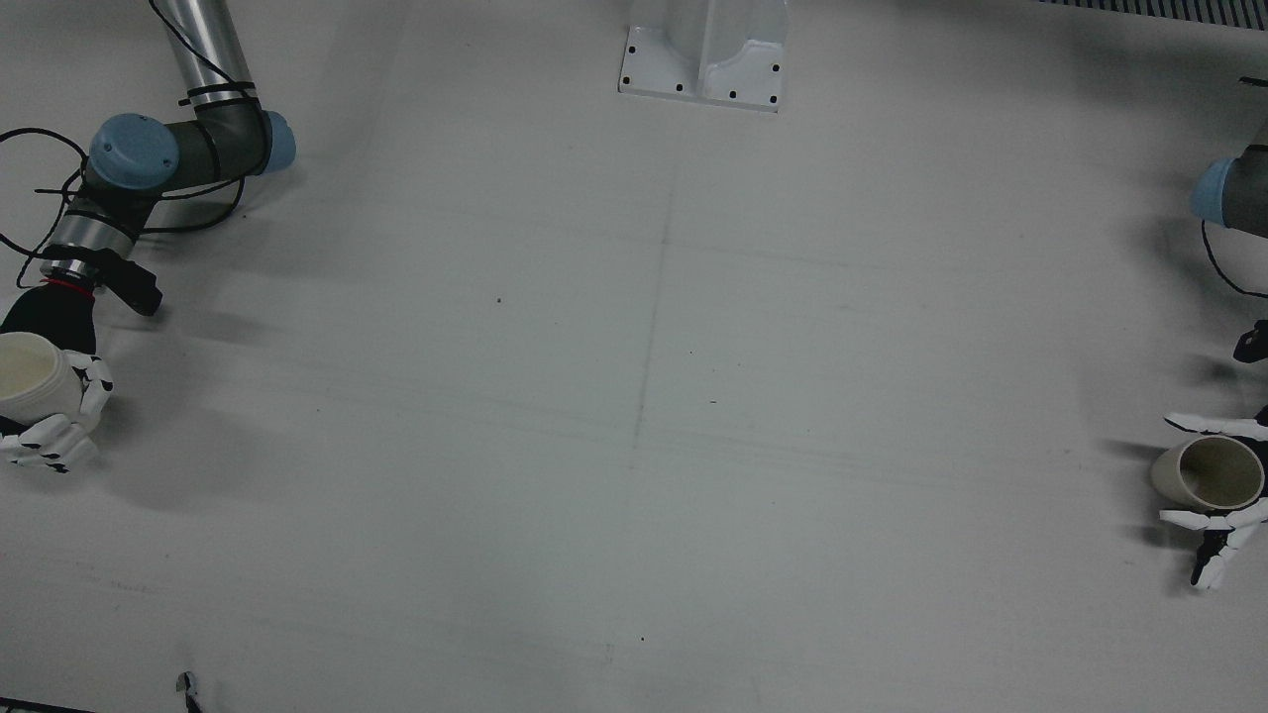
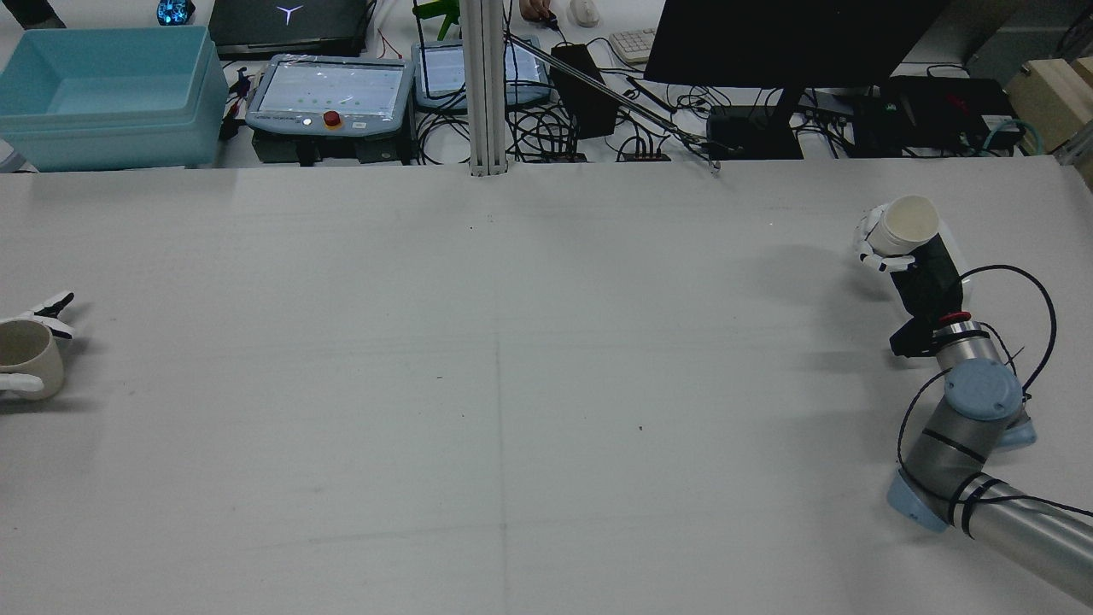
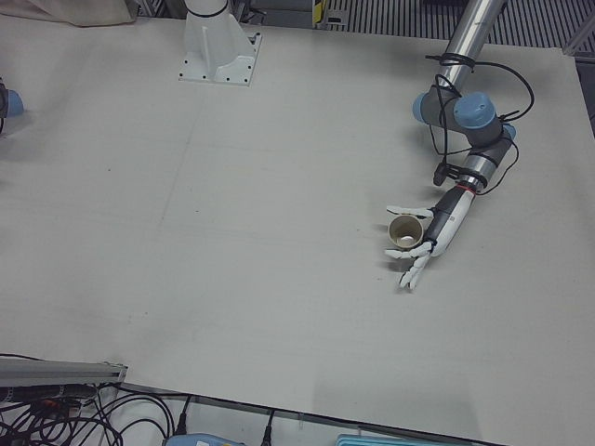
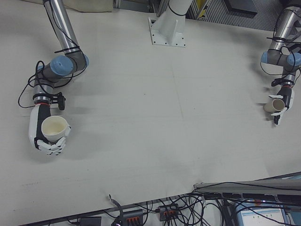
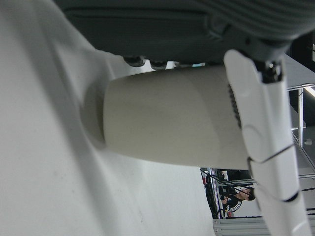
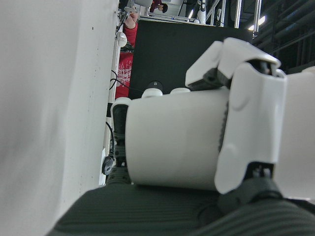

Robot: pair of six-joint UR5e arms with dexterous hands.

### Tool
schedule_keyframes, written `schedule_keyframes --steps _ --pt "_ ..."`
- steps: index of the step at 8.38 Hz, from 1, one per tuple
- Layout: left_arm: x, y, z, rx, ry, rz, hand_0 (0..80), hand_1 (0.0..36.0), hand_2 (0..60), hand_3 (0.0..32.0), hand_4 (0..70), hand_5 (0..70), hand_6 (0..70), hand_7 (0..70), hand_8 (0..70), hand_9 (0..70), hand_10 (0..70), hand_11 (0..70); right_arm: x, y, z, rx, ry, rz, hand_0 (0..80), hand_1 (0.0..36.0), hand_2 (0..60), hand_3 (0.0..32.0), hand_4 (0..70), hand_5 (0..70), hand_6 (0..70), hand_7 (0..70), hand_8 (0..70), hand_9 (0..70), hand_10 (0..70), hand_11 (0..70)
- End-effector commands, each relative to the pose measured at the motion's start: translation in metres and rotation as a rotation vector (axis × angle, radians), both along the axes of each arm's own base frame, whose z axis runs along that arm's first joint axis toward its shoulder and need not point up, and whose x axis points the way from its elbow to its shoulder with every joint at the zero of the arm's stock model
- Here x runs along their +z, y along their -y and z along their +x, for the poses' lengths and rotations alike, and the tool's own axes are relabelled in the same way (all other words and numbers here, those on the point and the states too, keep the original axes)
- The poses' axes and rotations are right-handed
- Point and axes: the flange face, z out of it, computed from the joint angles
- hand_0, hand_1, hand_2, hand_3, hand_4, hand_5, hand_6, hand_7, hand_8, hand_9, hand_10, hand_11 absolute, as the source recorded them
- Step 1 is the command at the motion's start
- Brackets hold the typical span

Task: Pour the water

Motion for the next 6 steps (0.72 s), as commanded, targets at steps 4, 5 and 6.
schedule_keyframes --steps 4,5,6 --pt "-0.004 0.003 -0.016 -0.031 -0.037 0.013 48.4 10.4 2.8 0.0 22.8 1.0 5.1 4.6 0.0 0.0 0.0 0.0 -0.014 0.001 -0.005 -0.017 0.036 0.034 56.3 15.7 0.0 0.0 30.1 7.8 8.6 5.3 0.7 0.0 0.0 0.0" --pt "-0.007 0.007 -0.027 -0.053 -0.045 0.016 48.5 10.6 2.6 0.0 22.8 1.0 5.2 4.7 0.0 0.0 0.0 0.0 -0.019 0.0 -0.005 -0.02 0.042 0.042 56.1 15.8 0.0 0.0 29.2 7.8 8.4 5.3 0.6 0.0 0.0 0.0" --pt "-0.006 0.007 -0.03 -0.054 -0.061 0.008 49.0 11.1 2.5 0.0 22.8 1.3 5.5 4.9 0.1 0.0 0.0 0.0 -0.023 -0.002 -0.005 -0.021 0.047 0.049 56.3 16.0 0.0 0.0 26.2 8.1 8.0 5.1 0.6 0.0 0.0 0.0"
